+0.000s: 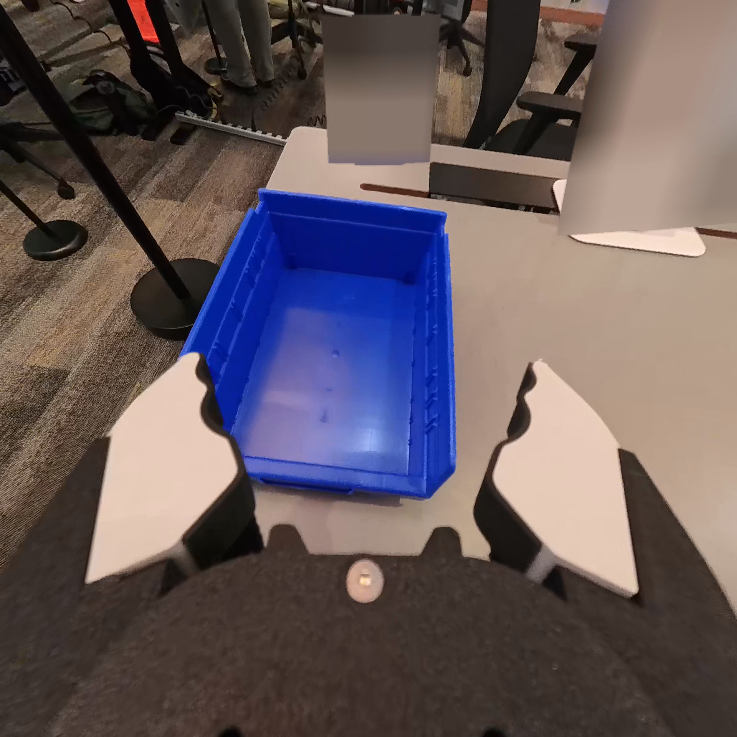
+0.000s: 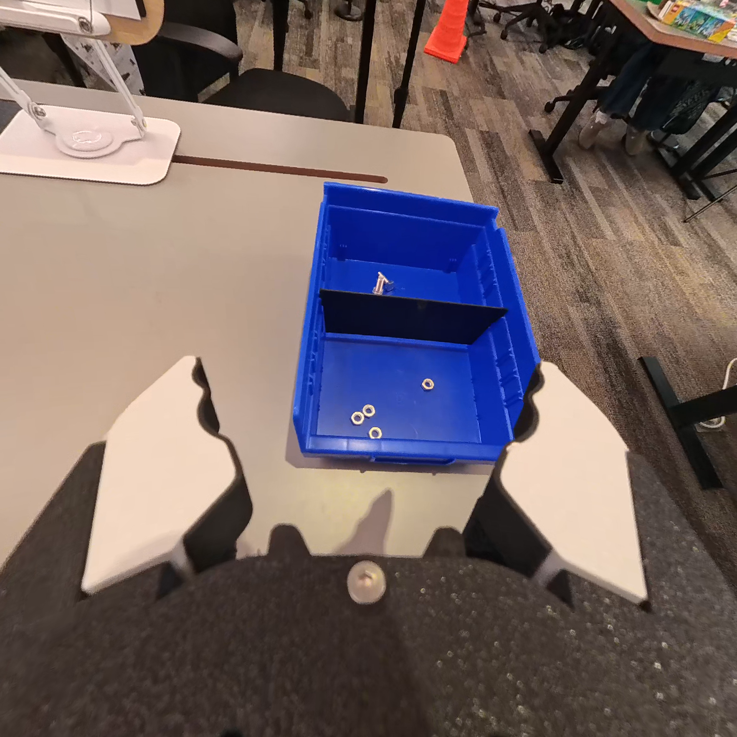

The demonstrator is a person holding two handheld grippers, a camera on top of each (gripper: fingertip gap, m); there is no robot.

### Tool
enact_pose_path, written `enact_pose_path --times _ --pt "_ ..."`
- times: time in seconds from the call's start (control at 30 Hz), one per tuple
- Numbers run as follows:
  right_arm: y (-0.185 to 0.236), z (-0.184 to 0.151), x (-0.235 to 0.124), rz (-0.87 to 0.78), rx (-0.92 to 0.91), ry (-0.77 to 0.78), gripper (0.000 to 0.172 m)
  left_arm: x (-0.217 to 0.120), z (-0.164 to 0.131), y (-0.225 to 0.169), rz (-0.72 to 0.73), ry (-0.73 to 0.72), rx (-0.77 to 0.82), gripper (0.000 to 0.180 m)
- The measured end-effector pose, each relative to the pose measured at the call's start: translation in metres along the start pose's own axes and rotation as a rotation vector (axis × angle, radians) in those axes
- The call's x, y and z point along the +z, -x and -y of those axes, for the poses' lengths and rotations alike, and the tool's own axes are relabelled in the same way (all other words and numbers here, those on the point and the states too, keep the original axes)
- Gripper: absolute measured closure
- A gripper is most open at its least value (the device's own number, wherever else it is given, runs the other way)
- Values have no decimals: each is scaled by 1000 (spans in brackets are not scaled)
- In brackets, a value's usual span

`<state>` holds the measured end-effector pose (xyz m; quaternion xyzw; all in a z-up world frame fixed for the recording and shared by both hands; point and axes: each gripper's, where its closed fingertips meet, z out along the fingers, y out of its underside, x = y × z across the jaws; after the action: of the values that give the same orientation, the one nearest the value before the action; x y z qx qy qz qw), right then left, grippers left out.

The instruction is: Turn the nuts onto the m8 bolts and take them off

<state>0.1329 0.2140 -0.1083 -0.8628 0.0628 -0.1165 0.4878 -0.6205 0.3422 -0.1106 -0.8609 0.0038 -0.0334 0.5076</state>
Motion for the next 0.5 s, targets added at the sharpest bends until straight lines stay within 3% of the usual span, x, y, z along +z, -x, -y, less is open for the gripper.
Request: enact_pose_path --times 0.2,0.5 --pt "-1 -2 1 -1 -10 15 28 7 -9 9 17 102 51 40" --pt "-7 3 -1 -20 -7 7 28 6 -9 16 31 99 41 41"
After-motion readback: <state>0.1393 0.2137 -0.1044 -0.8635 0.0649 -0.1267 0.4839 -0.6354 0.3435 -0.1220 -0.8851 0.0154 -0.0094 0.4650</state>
